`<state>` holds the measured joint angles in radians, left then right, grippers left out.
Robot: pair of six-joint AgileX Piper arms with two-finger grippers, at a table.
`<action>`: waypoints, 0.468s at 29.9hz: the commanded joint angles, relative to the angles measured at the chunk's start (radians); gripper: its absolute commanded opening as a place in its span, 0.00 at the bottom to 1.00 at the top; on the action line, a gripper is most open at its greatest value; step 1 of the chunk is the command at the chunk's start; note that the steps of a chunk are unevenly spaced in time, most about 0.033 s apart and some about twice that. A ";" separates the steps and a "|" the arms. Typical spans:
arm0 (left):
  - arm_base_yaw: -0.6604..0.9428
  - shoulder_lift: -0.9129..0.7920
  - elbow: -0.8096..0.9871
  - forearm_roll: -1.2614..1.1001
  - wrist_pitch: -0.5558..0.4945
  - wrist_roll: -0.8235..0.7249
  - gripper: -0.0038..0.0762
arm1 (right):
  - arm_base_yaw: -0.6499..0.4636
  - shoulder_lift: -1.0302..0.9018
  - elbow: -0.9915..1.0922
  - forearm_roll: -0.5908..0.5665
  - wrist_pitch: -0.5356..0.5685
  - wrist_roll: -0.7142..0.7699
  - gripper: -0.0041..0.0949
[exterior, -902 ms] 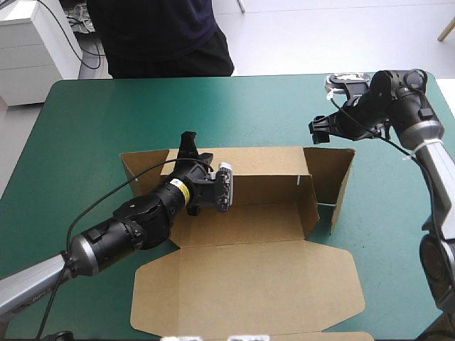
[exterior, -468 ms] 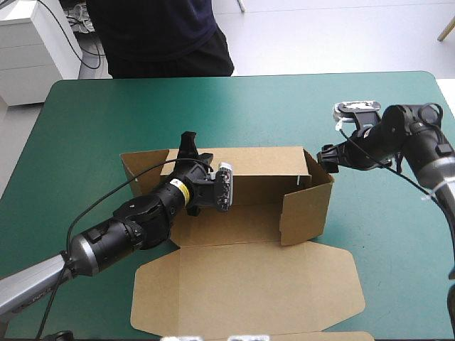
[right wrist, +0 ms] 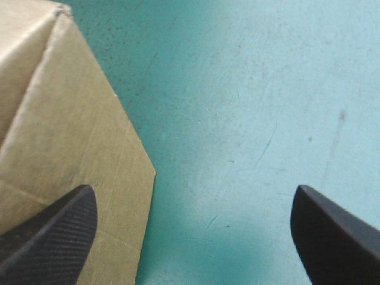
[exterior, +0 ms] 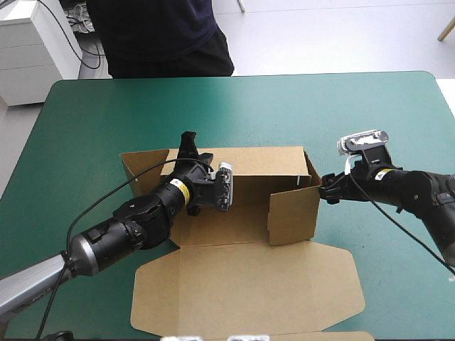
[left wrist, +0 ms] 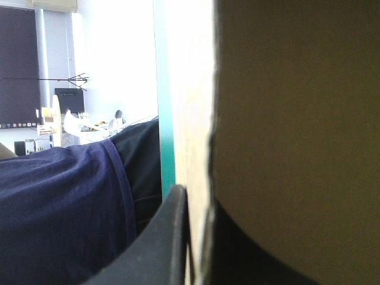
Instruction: Fold the box
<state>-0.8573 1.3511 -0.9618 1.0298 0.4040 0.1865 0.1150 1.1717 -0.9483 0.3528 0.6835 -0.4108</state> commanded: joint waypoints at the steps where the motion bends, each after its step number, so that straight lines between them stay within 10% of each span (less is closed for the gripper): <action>1: -0.010 -0.012 -0.003 -0.051 -0.033 -0.018 0.04 | -0.008 -0.068 0.004 0.097 -0.053 -0.128 0.86; 14: -0.010 -0.012 -0.003 -0.051 -0.039 -0.020 0.04 | -0.008 -0.072 0.004 0.181 0.102 -0.282 0.86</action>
<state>-0.8573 1.3511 -0.9610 1.0298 0.4029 0.1865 0.1146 1.1212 -0.9191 0.4774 0.7855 -0.6494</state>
